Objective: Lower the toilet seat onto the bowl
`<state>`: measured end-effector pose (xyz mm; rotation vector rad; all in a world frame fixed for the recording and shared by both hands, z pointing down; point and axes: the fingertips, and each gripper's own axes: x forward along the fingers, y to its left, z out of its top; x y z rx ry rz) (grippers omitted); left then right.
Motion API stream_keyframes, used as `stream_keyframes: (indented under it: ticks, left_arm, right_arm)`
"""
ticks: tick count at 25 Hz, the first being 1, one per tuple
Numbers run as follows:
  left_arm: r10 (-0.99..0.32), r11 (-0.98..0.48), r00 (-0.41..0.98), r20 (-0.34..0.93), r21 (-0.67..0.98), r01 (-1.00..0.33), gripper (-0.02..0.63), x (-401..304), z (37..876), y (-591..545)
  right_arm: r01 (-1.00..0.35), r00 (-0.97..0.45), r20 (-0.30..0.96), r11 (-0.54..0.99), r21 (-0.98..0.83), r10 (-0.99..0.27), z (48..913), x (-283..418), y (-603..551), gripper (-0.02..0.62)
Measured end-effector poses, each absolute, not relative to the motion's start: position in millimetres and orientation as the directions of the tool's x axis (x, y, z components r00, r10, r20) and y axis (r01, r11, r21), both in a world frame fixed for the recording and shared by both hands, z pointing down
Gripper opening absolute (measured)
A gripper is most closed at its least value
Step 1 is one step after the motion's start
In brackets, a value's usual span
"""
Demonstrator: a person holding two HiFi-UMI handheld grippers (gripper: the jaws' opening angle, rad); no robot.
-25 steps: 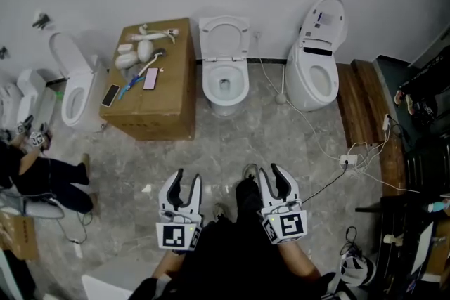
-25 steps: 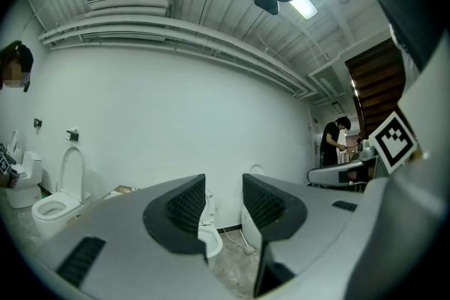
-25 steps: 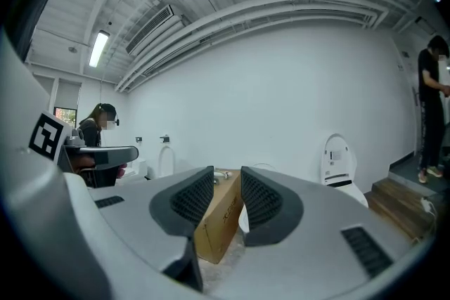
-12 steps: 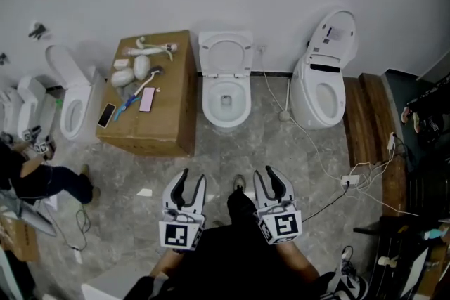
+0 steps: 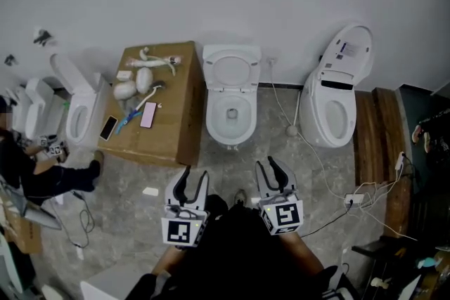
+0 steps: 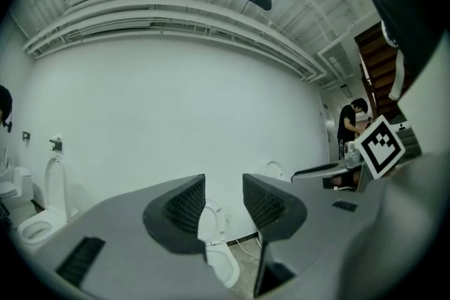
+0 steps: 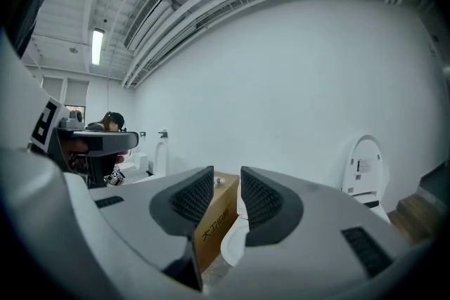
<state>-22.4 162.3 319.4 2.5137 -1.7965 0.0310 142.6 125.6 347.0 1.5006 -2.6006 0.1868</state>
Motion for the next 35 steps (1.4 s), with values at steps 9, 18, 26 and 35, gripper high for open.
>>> stream_keyframes:
  ticks: [9,18,26,35]
  left_arm:
    - [-0.948,-0.309,0.312,0.067,0.043,-0.950,0.167,-24.5,334.9,69.1]
    - [-0.934,-0.340,0.342,0.103,0.041,-0.940,0.167,-41.0,352.0,-63.2]
    - [-0.911,-0.382,0.376,0.170,-0.003,-0.924,0.167,-62.9,372.8,-179.9]
    - [-0.840,-0.477,0.452,0.299,-0.014,-0.879,0.167,-74.1,432.0,-276.3]
  right_arm:
    - [-0.848,-0.525,0.213,0.528,-0.045,-0.824,364.8,138.0,32.4,0.129]
    - [-0.848,-0.518,0.290,0.527,-0.054,-0.804,391.0,115.2,-92.4,0.143]
    - [-0.841,-0.515,0.349,0.540,-0.028,-0.783,409.0,88.0,-212.4,0.144]
    - [-0.831,-0.478,0.470,0.556,0.034,-0.743,463.8,70.2,-315.5,0.150]
